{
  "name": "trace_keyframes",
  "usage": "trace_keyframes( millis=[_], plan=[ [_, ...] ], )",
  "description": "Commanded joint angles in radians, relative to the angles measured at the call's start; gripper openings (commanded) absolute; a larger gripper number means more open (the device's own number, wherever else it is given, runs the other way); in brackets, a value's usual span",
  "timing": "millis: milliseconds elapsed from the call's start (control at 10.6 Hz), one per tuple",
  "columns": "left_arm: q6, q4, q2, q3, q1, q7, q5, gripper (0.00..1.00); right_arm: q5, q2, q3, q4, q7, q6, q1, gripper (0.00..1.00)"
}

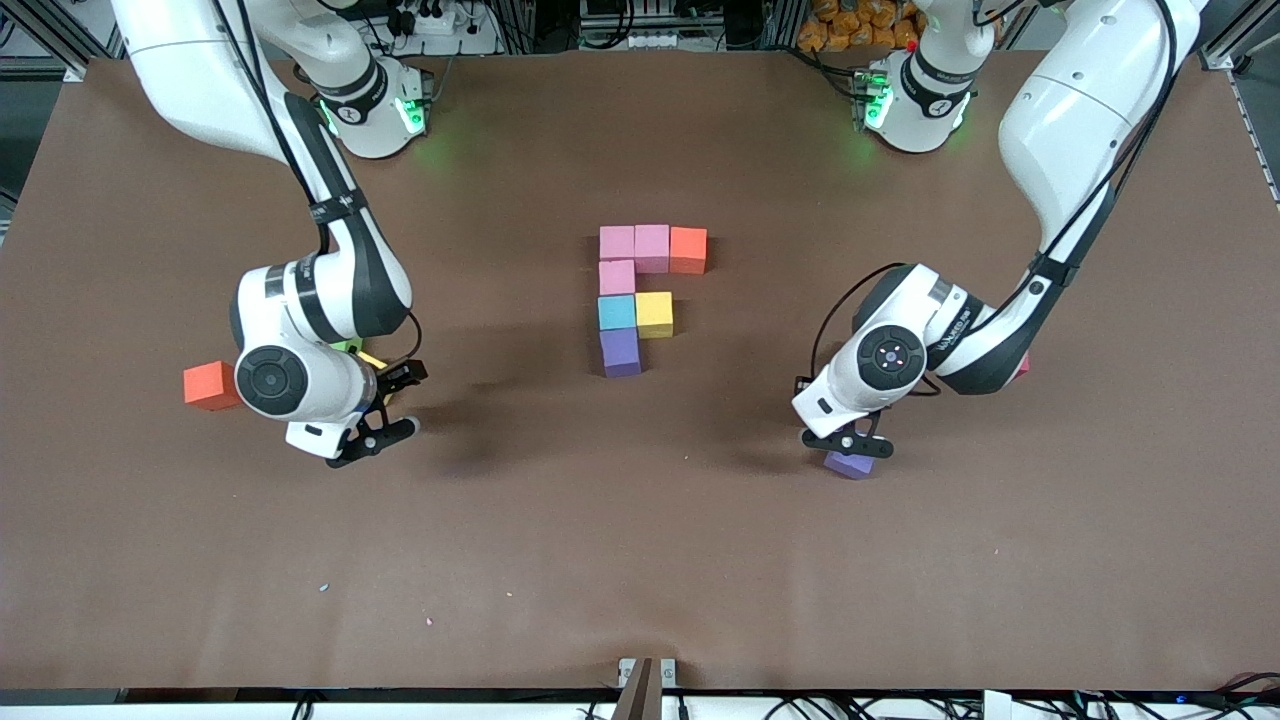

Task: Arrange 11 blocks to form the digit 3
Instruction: 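Carry pink with the left gripper while the right gripper grasps yellow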

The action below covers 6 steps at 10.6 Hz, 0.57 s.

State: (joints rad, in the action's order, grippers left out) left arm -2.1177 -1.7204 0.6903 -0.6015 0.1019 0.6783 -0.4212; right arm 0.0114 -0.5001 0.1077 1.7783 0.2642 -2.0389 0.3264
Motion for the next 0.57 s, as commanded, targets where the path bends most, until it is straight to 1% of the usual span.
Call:
trace_keyframes(
  millis=[0,94,283,377,471],
  plan=[
    [0.027,-0.013,-0.047,-0.021,0.01,0.263,0.067,0.0,-0.111,0.106,-0.017,0.168,0.024,-0.114,-0.001,1.0],
    [0.041,-0.012,-0.052,-0.023,0.01,0.397,0.108,0.0,-0.145,0.116,-0.017,0.194,0.055,-0.145,0.0,1.0],
    [0.042,-0.011,-0.054,-0.032,0.015,0.614,0.177,0.0,-0.149,0.12,-0.017,0.243,0.121,-0.225,-0.009,1.0],
    [0.042,-0.015,-0.054,-0.032,0.013,0.726,0.22,0.0,-0.149,0.121,-0.017,0.287,0.137,-0.286,-0.01,1.0],
    [0.041,-0.016,-0.054,-0.032,0.015,0.876,0.237,0.0,-0.149,0.124,-0.017,0.323,0.154,-0.338,-0.013,1.0]
  ],
)
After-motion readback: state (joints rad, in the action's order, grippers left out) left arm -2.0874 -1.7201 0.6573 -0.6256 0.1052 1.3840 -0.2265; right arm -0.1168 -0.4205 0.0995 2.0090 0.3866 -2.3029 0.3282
